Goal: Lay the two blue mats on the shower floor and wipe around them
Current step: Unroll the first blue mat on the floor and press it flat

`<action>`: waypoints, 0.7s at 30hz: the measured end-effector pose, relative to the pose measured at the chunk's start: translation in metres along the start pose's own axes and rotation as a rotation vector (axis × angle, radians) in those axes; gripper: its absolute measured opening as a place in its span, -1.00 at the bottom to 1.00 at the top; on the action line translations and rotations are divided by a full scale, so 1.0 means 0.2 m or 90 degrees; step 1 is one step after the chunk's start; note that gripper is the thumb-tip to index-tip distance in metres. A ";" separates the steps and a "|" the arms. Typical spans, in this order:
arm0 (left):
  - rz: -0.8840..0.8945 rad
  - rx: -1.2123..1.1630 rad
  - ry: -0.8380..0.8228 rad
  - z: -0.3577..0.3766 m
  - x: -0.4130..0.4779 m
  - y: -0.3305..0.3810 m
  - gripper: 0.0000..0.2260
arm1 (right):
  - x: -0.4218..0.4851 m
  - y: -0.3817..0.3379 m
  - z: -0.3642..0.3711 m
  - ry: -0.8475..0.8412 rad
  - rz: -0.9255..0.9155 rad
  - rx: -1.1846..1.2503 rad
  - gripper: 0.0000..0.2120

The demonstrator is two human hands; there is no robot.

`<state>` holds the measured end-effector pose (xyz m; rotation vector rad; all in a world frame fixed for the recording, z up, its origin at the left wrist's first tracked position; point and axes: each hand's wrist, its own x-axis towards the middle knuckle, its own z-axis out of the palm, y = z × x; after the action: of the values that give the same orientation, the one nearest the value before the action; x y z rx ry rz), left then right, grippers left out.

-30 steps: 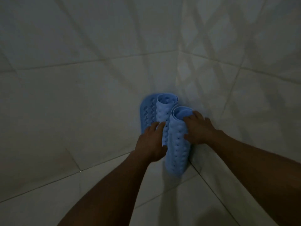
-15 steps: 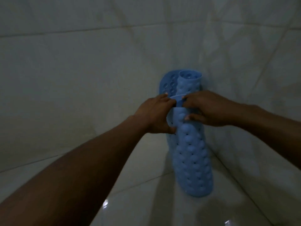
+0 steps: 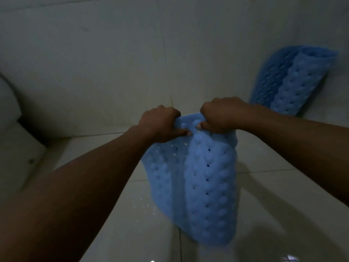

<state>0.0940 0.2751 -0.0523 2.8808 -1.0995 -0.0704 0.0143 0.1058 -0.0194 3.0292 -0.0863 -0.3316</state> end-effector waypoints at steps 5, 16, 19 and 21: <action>-0.055 0.013 -0.082 0.17 0.00 -0.16 -0.66 | 0.18 -0.12 0.04 -0.254 0.001 -0.118 -0.41; -0.036 -0.210 -0.343 1.10 -0.24 -0.02 -0.32 | 0.48 -0.21 0.72 -0.168 0.024 -0.105 -0.44; 0.123 -0.128 -0.342 1.31 -0.31 0.16 -0.28 | 0.53 -0.15 0.78 -0.172 0.072 -0.102 -0.45; 0.197 -0.112 -0.312 1.42 -0.35 0.24 -0.27 | 0.52 -0.08 0.84 -0.161 0.108 -0.083 -0.46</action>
<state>-0.0077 0.2755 -0.3309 2.5618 -1.5069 -0.8458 0.0798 0.1006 -0.2062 2.8117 -0.3234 -0.6745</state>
